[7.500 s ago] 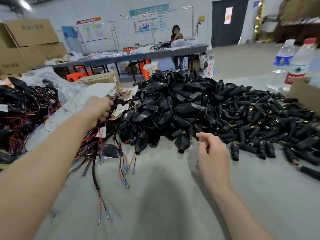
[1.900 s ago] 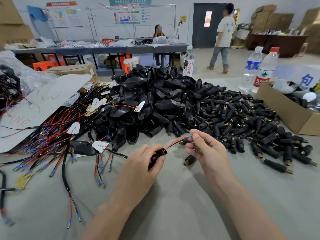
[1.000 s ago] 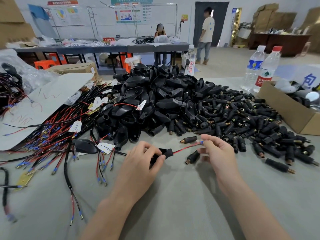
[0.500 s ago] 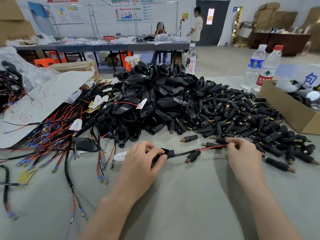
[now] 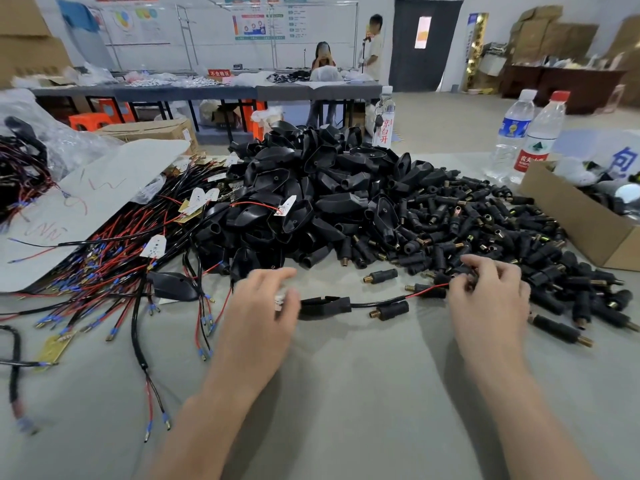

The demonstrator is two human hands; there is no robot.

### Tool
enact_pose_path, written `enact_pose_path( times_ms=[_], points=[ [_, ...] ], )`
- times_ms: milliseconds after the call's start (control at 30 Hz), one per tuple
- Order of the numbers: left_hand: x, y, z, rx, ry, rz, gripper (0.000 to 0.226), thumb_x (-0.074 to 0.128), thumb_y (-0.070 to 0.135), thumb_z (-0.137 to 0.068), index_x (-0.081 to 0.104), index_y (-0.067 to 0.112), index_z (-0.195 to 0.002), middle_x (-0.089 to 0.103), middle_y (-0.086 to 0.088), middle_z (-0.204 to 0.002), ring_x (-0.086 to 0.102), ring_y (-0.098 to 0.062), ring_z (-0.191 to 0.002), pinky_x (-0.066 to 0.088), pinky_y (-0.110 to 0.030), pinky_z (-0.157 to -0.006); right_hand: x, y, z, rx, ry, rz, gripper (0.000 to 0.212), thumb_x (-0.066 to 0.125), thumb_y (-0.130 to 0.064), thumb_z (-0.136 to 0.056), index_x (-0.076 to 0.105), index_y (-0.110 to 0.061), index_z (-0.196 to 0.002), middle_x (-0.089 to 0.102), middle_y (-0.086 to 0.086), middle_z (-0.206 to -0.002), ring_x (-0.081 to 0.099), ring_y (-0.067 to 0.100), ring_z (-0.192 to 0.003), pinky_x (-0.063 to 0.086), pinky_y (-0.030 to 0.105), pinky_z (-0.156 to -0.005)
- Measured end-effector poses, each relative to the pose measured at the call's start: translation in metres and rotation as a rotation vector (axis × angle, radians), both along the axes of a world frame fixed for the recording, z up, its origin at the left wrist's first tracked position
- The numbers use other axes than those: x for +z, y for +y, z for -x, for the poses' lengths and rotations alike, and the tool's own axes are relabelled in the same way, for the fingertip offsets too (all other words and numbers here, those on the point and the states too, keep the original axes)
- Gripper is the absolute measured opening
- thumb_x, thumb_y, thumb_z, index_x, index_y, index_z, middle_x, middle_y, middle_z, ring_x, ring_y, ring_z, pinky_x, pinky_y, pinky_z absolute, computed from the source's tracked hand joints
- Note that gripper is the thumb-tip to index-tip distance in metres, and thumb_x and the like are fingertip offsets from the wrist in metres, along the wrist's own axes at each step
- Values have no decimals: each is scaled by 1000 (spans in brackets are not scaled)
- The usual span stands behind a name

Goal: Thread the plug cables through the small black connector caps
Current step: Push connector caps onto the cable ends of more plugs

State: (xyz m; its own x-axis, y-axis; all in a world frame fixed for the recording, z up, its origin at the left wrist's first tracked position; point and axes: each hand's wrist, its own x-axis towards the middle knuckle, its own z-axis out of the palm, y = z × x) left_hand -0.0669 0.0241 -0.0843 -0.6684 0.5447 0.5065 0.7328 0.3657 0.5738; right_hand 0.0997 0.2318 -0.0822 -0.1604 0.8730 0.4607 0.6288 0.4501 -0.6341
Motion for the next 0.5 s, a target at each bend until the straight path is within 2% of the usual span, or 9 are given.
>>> enact_pose_path(
  times_ms=[67, 133, 233, 300, 367, 500],
  points=[
    [2, -11, 11, 143, -72, 62, 34, 49, 26, -101, 58, 20, -133, 59, 2, -128, 49, -18, -121, 36, -33, -105, 1, -10, 7, 159, 0, -114, 26, 56, -15, -94, 65, -18, -119, 54, 4, -114, 45, 20, -102, 35, 35, -88],
    [2, -19, 18, 214, -162, 188, 38, 46, 28, -103, 55, 17, -137, 58, -5, -134, 47, -26, -125, 34, -39, -108, -1, -24, 17, 399, -20, -172, 26, 54, -19, -96, 65, -19, -119, 53, -5, -111, 46, 14, -102, 33, 28, -89],
    [0, -22, 20, 221, -213, 307, 41, 47, 37, -102, 53, 21, -138, 62, -2, -125, 49, -27, -119, 38, -45, -106, -12, -39, 29, 671, -200, -135, 34, 47, -36, -100, 60, -25, -129, 55, -10, -122, 46, 12, -117, 29, 29, -108],
    [0, -22, 20, 222, -203, 336, 44, 48, 43, -100, 51, 23, -139, 61, 1, -120, 49, -25, -117, 39, -46, -105, -18, -41, 32, 721, -319, -112, 39, 44, -41, -102, 55, -26, -137, 55, -11, -130, 42, 12, -127, 9, 32, -121],
    [-1, -21, 20, 228, -180, 393, 49, 47, 48, -100, 49, 24, -142, 57, 0, -128, 46, -24, -123, 36, -44, -108, -21, -40, 33, 735, -398, -82, 44, 41, -45, -103, 52, -27, -140, 54, -12, -134, 40, 11, -132, -4, 33, -121],
    [-4, -21, 20, 226, -155, 474, 54, 46, 56, -98, 48, 26, -143, 51, -1, -131, 40, -23, -128, 33, -41, -109, -22, -41, 34, 745, -429, -77, 46, 38, -53, -101, 52, -30, -139, 54, -15, -131, 39, 10, -132, -8, 33, -121]
  ],
)
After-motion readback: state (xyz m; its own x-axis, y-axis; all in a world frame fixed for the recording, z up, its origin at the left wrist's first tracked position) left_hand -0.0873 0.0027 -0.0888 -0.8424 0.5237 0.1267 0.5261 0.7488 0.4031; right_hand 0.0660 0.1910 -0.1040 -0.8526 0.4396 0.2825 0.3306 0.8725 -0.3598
